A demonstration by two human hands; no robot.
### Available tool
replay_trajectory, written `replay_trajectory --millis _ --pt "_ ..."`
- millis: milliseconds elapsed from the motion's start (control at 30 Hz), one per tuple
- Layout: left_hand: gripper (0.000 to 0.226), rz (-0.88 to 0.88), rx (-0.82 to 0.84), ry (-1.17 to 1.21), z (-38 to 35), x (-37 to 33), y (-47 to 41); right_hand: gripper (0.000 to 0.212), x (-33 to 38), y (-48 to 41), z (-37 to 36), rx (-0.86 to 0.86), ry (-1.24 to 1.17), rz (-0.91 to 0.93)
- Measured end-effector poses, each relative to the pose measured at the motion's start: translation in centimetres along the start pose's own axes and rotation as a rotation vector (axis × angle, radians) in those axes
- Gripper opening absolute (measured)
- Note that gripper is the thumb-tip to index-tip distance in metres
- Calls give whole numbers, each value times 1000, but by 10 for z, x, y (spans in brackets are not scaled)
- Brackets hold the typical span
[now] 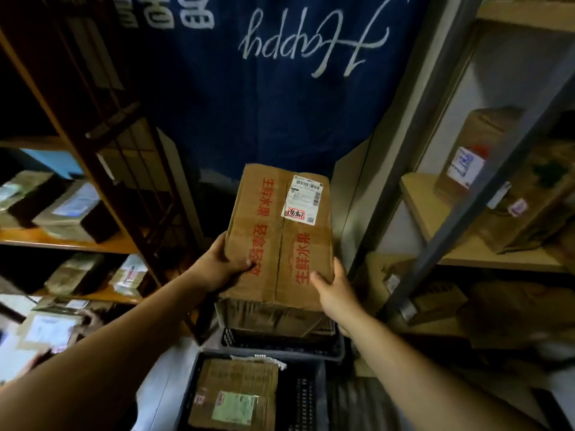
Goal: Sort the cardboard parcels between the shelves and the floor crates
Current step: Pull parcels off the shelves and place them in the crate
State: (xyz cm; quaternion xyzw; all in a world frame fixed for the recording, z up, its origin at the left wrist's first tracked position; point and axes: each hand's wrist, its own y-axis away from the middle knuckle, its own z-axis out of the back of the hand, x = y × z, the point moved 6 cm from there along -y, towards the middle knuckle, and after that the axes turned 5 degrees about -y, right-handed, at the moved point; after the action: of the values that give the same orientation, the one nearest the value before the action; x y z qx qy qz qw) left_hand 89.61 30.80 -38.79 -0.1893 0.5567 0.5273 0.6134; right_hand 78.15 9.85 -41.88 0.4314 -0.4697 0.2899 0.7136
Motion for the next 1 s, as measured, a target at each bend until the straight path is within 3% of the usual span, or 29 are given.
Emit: replay_trajectory --millis 100,267,500,600,800,1000 --pt "99 48 72 5 5 43 -50 58 -32 -42 -28 -9 0 -40" --pt "82 96 3 -28 -10 135 -125 64 -107 -119 -65 -10 21 -74" --pt "83 189 -22 -25 -50 283 -215 63 -246 -214 -116 -16 61 -149" --pt "74 218 -23 -77 -57 320 -229 64 -283 -230 -130 -16 69 -198" --pt "87 252 -60 -44 -67 351 -240 69 -310 -241 -146 4 131 -248" --pt "58 165 -28 -190 -52 342 -254 62 -305 -249 -160 37 271 -156"
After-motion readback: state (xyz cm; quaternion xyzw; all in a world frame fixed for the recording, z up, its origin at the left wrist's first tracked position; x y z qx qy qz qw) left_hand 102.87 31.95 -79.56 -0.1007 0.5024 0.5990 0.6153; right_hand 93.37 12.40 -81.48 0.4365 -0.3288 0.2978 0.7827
